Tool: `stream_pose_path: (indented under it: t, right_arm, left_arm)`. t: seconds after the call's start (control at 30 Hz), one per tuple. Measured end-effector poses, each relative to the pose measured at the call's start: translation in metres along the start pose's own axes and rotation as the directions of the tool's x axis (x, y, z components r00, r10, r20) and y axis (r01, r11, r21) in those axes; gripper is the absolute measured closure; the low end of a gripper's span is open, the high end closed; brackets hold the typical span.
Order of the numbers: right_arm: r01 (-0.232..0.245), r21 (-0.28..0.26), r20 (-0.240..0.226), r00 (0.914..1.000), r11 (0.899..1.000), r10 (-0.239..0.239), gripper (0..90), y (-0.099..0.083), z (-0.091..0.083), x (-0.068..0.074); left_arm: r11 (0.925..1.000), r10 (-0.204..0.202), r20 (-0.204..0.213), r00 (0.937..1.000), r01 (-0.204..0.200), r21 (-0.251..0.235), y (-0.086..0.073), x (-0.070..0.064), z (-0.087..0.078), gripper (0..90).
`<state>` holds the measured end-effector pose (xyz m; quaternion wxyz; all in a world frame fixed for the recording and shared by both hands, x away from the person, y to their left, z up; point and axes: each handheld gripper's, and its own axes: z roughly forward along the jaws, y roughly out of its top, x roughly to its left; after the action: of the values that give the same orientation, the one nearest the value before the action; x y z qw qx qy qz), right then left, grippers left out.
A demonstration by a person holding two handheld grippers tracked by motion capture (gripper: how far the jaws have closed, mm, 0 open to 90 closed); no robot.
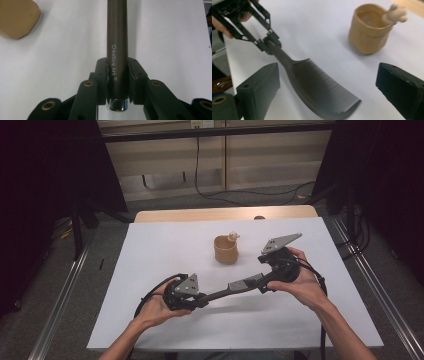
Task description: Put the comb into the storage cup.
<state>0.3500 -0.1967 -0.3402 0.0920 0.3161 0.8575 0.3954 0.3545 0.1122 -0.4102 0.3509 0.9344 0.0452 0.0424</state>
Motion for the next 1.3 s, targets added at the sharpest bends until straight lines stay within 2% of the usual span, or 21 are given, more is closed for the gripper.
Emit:
stream_pose_path:
  t: [0.1,0.2,0.3,0.33,0.4,0.57,0.7,0.8,0.9,1.0,1.07,1.1,1.17,1.27,1.3]
  right_arm:
    - [-0.007,-0.030,0.017,0.9998,1.000,0.008,4.8,-0.004,-0.006,-0.001]
    - [0.004,-0.047,0.006,1.0000,0.999,-0.004,4.8,-0.008,-0.009,0.002]
    - [-0.004,-0.068,0.028,0.9996,0.998,0.006,5.2,-0.012,-0.010,0.004]
    - [-0.002,-0.076,0.032,0.9995,0.997,0.004,4.7,-0.014,-0.011,0.005]
    - [0.008,-0.099,0.047,0.9989,0.995,-0.003,4.4,-0.018,-0.012,0.006]
    - [-0.039,-0.129,0.064,0.9968,0.991,0.047,4.5,-0.026,-0.011,0.006]
    - [-0.070,-0.166,0.088,0.9925,0.984,0.085,6.1,-0.035,-0.005,0.008]
    - [-0.068,-0.191,0.108,0.9901,0.979,0.090,6.6,-0.043,0.002,0.010]
    - [-0.074,-0.204,0.106,0.9896,0.976,0.097,6.7,-0.046,0.007,0.012]
    - [-0.091,-0.225,0.092,0.9892,0.970,0.114,6.0,-0.050,0.013,0.014]
    - [-0.086,-0.237,0.099,0.9887,0.968,0.112,5.9,-0.052,0.015,0.016]
    - [-0.089,-0.247,0.105,0.9875,0.965,0.118,5.9,-0.053,0.017,0.017]
    - [-0.093,-0.265,0.091,0.9885,0.960,0.121,5.9,-0.056,0.019,0.018]
    - [-0.094,-0.316,0.093,0.9872,0.944,0.129,6.0,-0.061,0.022,0.020]
    - [-0.096,-0.328,0.089,0.9872,0.940,0.132,6.0,-0.061,0.023,0.020]
  left_arm:
    - [0.9997,-0.021,-0.005,0.9998,0.020,-0.012,-0.004,0.002,-0.001,72.8]
    - [0.9990,-0.036,-0.013,0.9993,0.035,-0.029,-0.005,0.004,-0.004,72.8]
    - [0.9972,-0.057,-0.017,0.9983,0.056,-0.050,-0.008,0.006,-0.006,72.8]
    - [0.9968,-0.062,-0.029,0.9976,0.061,-0.053,-0.009,0.006,-0.007,72.8]
    - [0.9955,-0.074,-0.028,0.9969,0.072,-0.061,-0.011,0.007,-0.008,72.8]
    - [0.9882,-0.132,-0.044,0.9904,0.128,-0.085,-0.020,0.010,-0.008,72.8]
    - [0.9827,-0.151,-0.057,0.9868,0.144,-0.117,-0.020,0.011,-0.011,72.8]
    - [0.9784,-0.159,-0.062,0.9853,0.149,-0.143,-0.019,0.010,-0.011,72.8]
    - [0.9751,-0.163,-0.065,0.9845,0.151,-0.163,-0.018,0.009,-0.012,72.8]
    - [0.9688,-0.178,-0.064,0.9819,0.163,-0.186,-0.018,0.009,-0.013,72.8]
    - [0.9647,-0.186,-0.062,0.9806,0.170,-0.201,-0.018,0.009,-0.014,72.8]
    - [0.9660,-0.181,-0.068,0.9810,0.165,-0.199,-0.018,0.009,-0.015,72.8]
    - [0.9583,-0.196,-0.062,0.9787,0.177,-0.224,-0.019,0.008,-0.014,72.8]
    - [0.9569,-0.192,-0.069,0.9790,0.171,-0.235,-0.020,0.008,-0.015,72.7]
    - [0.9540,-0.195,-0.070,0.9782,0.173,-0.245,-0.020,0.008,-0.015,72.7]
